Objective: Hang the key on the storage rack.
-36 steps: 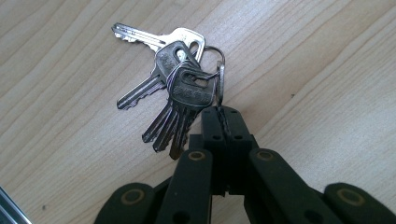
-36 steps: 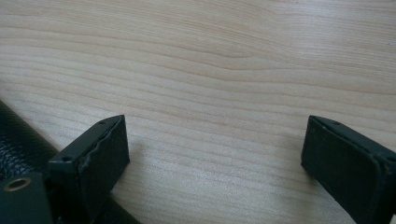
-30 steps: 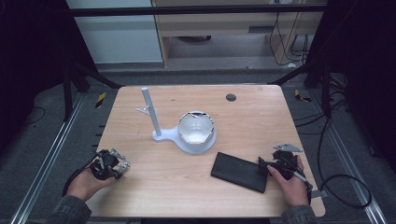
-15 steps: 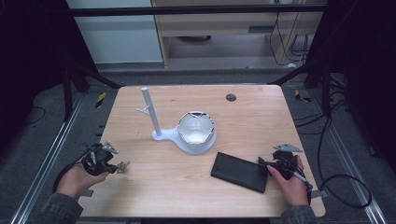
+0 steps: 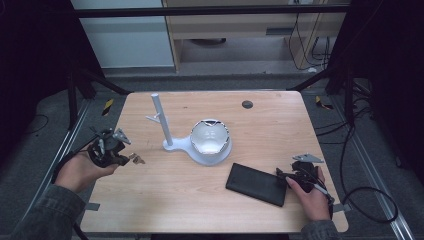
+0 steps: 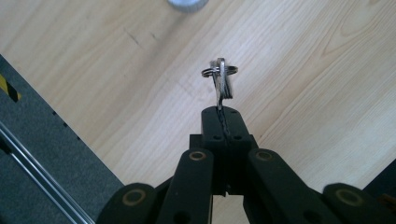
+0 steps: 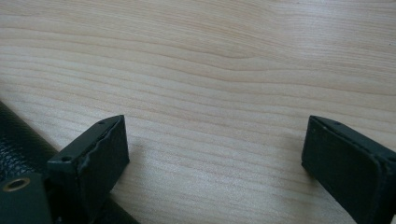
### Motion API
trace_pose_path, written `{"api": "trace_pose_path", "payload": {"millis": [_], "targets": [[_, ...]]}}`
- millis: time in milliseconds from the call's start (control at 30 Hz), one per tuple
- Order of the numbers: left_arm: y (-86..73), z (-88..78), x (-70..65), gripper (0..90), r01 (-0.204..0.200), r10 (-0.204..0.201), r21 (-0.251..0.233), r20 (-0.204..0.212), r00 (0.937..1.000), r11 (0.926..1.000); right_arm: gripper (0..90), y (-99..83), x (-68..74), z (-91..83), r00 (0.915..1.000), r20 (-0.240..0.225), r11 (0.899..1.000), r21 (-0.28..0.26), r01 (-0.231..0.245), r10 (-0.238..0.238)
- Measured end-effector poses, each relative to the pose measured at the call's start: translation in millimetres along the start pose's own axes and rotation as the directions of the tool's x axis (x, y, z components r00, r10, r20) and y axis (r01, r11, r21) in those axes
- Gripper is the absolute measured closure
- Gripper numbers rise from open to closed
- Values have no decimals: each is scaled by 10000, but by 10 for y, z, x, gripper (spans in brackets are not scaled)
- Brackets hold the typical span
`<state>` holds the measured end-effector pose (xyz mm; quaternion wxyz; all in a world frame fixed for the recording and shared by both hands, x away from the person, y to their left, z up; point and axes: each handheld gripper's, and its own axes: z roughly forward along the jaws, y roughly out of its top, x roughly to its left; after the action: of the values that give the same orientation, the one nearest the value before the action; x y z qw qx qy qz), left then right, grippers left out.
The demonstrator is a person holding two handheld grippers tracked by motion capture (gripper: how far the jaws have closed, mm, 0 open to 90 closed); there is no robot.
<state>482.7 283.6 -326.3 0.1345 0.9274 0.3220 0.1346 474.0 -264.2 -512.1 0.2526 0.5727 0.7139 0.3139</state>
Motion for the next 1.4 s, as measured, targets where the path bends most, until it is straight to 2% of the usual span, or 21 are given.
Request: {"api": "trace_pose_path", "payload": {"millis": [133,333,700,1400], "targets": [[154,-97,-19,899,-266,266,-4,-44,9996,9996,71,2,0,2,10000,-30,10000,28,-35,35],[310,-135,-10,899,-414,414,28,-27,9991,9991,62,11,-9,12,9999,-95,10000,55,63,-63],[506,-304,-9,899,-478,477,-26,-305,9984,9989,63,10,-7,16,9999,-64,9999,56,91,-91],[764,-408,-3,900,-535,533,-28,-603,9968,9986,66,7,0,11,10000,-18,10000,45,77,-77]]}}
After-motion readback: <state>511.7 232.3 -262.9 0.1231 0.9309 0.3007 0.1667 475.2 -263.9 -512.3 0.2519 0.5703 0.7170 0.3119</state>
